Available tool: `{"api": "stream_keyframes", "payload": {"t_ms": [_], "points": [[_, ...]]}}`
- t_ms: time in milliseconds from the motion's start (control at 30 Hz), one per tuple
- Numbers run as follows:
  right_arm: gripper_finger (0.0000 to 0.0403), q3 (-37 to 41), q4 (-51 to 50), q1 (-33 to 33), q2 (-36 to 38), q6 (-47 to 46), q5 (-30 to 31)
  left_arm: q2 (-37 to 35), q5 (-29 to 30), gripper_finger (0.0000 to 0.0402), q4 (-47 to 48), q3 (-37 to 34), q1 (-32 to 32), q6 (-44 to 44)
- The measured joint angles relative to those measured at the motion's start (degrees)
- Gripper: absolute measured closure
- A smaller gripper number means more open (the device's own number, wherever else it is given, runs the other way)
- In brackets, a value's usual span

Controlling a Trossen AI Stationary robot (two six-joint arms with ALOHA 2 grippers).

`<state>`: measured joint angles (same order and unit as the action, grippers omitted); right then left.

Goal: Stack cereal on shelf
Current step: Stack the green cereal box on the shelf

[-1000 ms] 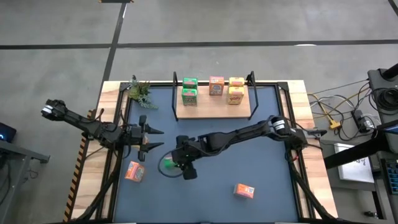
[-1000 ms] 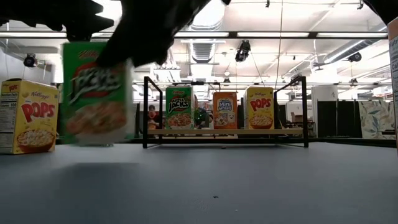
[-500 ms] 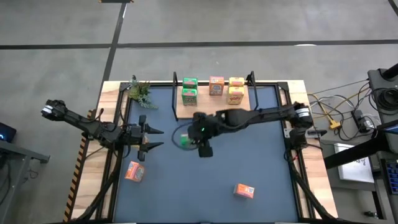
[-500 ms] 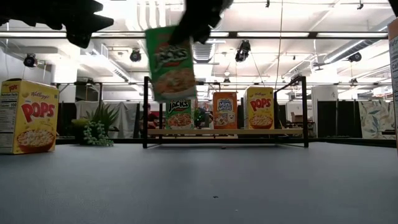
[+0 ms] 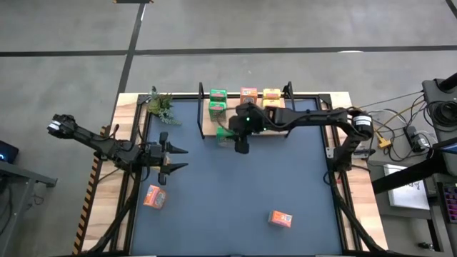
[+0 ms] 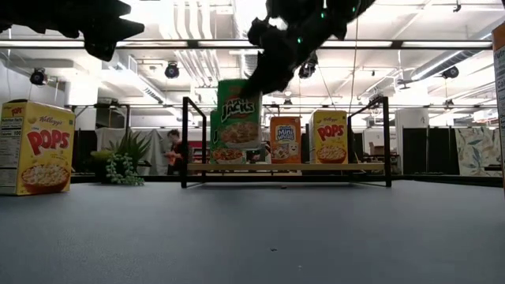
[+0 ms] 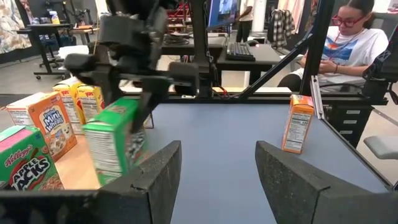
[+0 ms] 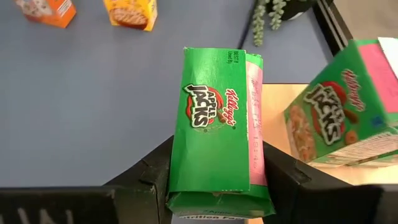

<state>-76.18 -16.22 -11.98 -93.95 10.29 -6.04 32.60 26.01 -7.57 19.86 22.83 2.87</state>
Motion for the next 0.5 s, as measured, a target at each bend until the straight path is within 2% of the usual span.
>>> {"api": "stream_keyframes", "payload": {"t_ms": [100, 500], "points": [[0.0245, 1.5, 3.1, -1.9, 0.0, 0.4, -1.8, 0.0, 0.3, 0.0212, 0.0, 0.0, 0.0, 0.0], [0.0246, 1.6, 6.8, -5.4, -1.8, 4.0, -1.9, 0.0, 0.6, 0.0212, -0.1, 0.0, 0.0, 0.0]]}}
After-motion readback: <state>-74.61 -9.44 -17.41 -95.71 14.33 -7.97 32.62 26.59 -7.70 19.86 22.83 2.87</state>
